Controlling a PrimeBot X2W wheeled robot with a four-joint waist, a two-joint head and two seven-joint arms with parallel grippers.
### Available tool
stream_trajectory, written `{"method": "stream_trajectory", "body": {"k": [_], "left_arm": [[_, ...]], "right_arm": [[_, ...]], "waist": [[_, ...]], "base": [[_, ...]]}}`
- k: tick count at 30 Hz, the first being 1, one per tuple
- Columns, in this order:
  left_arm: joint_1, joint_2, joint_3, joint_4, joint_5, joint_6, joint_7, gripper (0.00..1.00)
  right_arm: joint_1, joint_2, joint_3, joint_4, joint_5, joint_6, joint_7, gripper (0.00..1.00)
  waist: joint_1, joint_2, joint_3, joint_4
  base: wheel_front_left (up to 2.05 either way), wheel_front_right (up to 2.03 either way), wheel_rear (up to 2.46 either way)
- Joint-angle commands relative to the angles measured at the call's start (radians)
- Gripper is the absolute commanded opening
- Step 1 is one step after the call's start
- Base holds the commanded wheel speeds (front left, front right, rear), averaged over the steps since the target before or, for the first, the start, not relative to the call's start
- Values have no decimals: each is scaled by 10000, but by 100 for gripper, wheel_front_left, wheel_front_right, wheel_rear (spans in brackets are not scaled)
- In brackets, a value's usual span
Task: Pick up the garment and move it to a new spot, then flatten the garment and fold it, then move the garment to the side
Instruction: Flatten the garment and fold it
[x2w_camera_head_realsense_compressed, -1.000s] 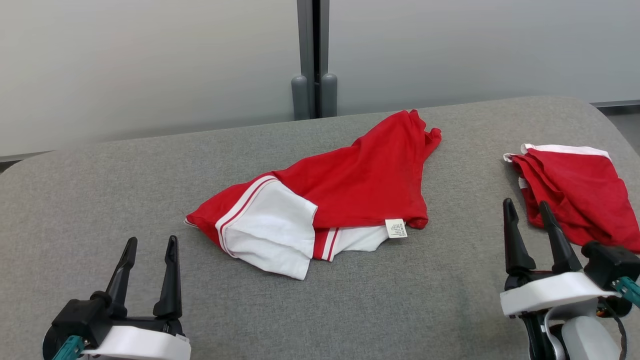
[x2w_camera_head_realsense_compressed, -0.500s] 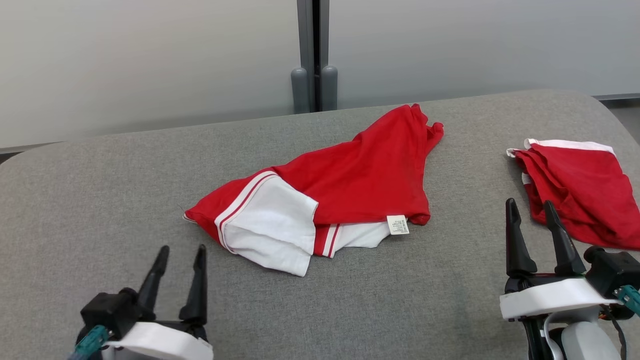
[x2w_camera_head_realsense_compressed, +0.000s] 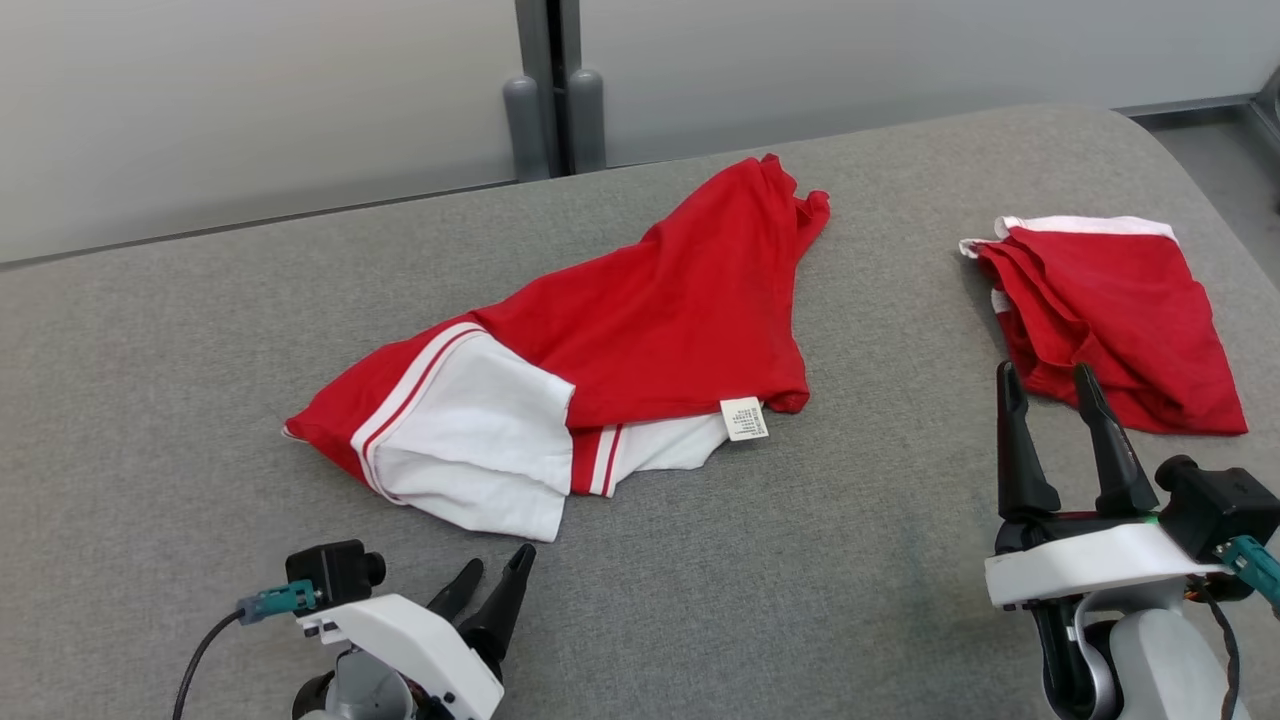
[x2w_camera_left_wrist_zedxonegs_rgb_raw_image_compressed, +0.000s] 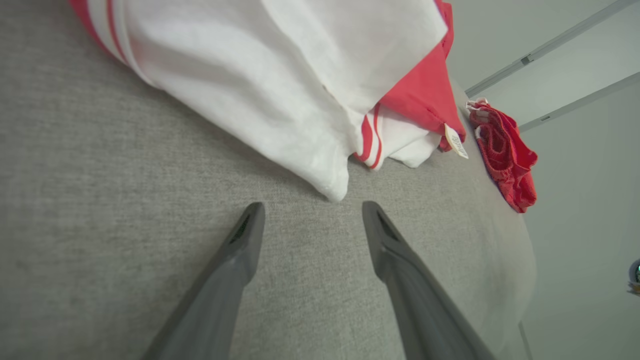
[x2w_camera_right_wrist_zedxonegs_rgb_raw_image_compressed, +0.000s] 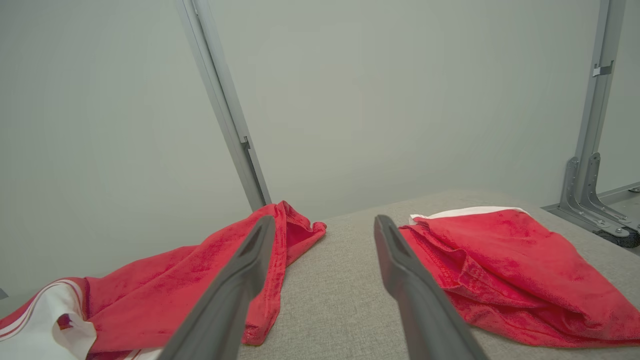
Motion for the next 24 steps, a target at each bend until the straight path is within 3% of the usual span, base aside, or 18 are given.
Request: {"method": "stream_trajectory", "body": {"k": [1, 9, 10, 11, 12, 18, 24], "left_arm": [[-201, 40, 46, 84, -237, 51, 53, 100], [-1195, 13, -416, 1224, -1419, -29, -313, 100], [-1322, 14, -514, 1406, -1493, -48, -359, 93], [-1423, 15, -614, 1624, -1490, -48, -377, 35], [-1507, 14, -695, 1788, -1449, -71, -392, 0], [-1354, 68, -1054, 1602, -1852, -280, -406, 0], [-512, 695, -1199, 50, -2064, -294, 196, 0]], "right_arm": [[-121, -27, -34, 22, 0, -3, -28, 100], [-252, 39, -16, 172, -41, -3, -125, 100], [-271, 37, -3, 193, -57, -3, -131, 100], [-285, 35, 10, 222, -70, -3, -129, 100], [-292, 33, 40, 244, -88, -3, -133, 100], [-69, -52, -160, 308, -80, -3, -131, 100], [148, -78, -274, 321, -1, -3, -133, 100]], "waist": [[0, -1, 159, -184], [0, -1, 292, -253], [0, -1, 280, -196], [0, -1, 252, -141], [0, -1, 217, -87], [0, -1, -197, 632], [0, -1, -651, 1626]], "base": [[0, 0, 0], [0, 0, 0], [0, 0, 0], [0, 0, 0], [0, 0, 0], [0, 0, 0], [0, 0, 0]]}}
